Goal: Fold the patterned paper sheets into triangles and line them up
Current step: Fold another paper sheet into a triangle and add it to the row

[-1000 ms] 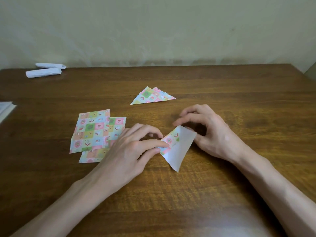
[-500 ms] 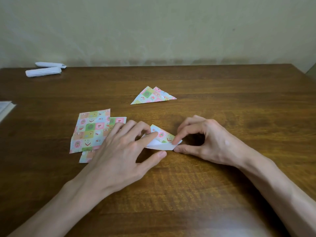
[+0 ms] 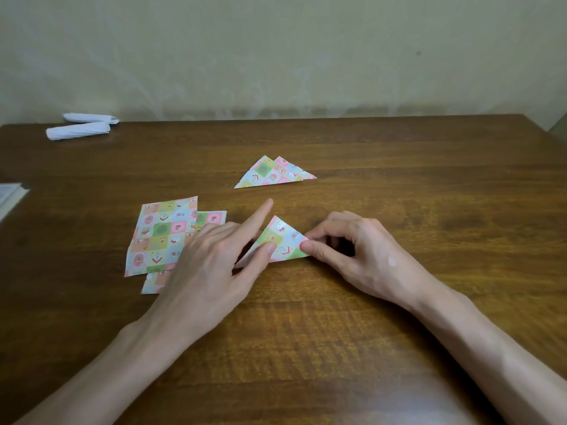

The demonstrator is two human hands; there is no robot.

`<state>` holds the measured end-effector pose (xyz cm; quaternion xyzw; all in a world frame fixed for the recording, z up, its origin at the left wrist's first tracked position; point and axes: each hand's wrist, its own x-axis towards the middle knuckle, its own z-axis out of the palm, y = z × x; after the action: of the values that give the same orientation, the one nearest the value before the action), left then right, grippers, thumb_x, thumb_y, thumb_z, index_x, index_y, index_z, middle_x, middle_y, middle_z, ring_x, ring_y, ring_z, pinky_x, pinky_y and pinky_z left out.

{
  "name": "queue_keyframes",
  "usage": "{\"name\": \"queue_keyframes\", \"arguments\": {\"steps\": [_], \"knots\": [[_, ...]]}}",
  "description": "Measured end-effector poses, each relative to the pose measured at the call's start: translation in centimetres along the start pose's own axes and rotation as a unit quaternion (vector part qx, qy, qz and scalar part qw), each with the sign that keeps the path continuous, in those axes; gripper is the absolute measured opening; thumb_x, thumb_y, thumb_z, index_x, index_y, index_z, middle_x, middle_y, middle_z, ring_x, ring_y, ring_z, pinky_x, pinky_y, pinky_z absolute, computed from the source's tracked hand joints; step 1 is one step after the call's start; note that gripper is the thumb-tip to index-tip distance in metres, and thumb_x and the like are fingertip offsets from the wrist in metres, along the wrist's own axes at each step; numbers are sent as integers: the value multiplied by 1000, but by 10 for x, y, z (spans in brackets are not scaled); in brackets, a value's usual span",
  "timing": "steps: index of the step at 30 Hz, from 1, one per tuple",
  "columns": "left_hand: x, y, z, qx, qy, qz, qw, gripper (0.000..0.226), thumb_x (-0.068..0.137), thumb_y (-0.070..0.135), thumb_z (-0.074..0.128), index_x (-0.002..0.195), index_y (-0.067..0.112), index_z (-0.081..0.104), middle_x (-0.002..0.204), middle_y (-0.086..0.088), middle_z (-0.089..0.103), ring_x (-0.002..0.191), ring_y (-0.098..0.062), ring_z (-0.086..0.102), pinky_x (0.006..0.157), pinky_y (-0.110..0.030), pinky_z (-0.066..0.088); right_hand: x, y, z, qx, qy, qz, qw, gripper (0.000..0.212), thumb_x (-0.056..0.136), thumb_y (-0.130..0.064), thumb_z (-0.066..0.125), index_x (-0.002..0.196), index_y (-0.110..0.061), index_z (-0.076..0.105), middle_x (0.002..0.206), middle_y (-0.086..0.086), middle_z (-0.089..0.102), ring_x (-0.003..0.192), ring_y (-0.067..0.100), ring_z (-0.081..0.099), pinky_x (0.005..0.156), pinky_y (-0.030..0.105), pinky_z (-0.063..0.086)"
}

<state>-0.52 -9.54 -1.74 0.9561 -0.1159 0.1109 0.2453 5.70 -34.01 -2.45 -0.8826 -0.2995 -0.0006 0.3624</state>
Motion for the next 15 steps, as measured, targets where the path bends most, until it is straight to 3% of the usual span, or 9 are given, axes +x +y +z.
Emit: {"name": "queue_keyframes", "arguments": {"steps": [2,5,12,15], "knots": [[0,-2,1,10,-4,5,1000,66,101,53,48,160,47,20,112,21,66,110,3,55,97,-24,38,0,0,2,-6,1,1,1000,17,97,-49,66,100,-35,75,87,-18,63,91,11,59,79,30,48],[0,-1,2,21,3,11,1000,68,100,47,55,161,46,24,110,19,66,110,0,56,97,-24,37,0,-1,4,-8,13,4,1000,13,95,-47,70,99,-36,75,85,-16,64,91,11,59,79,34,49],[3,-1,8,28,15,47,998,53,97,31,65,148,37,51,116,16,67,111,-7,59,100,-29,41,-1,-5,11,-20,33,20,999,9,93,-43,73,99,-37,73,81,-15,62,89,8,56,81,33,49],[3,-2,9,14,21,36,999,58,95,29,69,148,38,47,111,21,63,109,-3,57,95,-21,34,-2,-6,10,-21,37,14,999,17,94,-44,72,110,-40,70,81,-13,61,89,9,55,80,30,48]]}}
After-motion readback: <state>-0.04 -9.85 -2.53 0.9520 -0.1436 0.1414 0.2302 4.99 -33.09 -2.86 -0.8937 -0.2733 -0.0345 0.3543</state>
